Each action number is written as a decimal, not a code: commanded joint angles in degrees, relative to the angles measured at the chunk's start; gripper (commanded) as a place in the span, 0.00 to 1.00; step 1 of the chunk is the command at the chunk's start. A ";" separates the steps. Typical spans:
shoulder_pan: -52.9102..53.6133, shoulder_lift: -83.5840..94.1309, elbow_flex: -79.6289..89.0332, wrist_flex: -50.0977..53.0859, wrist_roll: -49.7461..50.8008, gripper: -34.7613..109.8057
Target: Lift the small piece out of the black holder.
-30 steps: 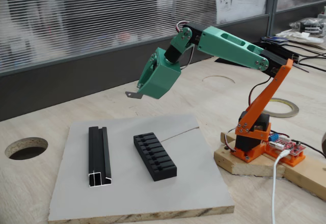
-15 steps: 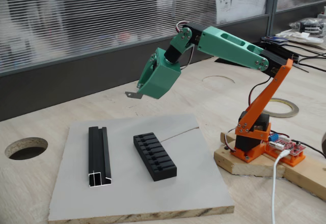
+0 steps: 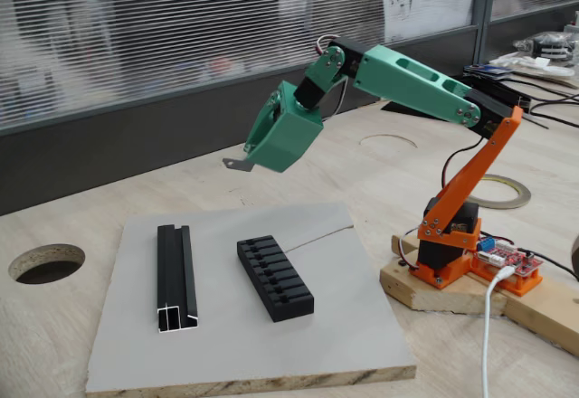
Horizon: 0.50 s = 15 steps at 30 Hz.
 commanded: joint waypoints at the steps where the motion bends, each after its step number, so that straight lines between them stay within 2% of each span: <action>1: 0.35 5.62 -1.23 0.18 0.18 0.27; 15: 0.53 8.17 -1.14 0.35 0.18 0.28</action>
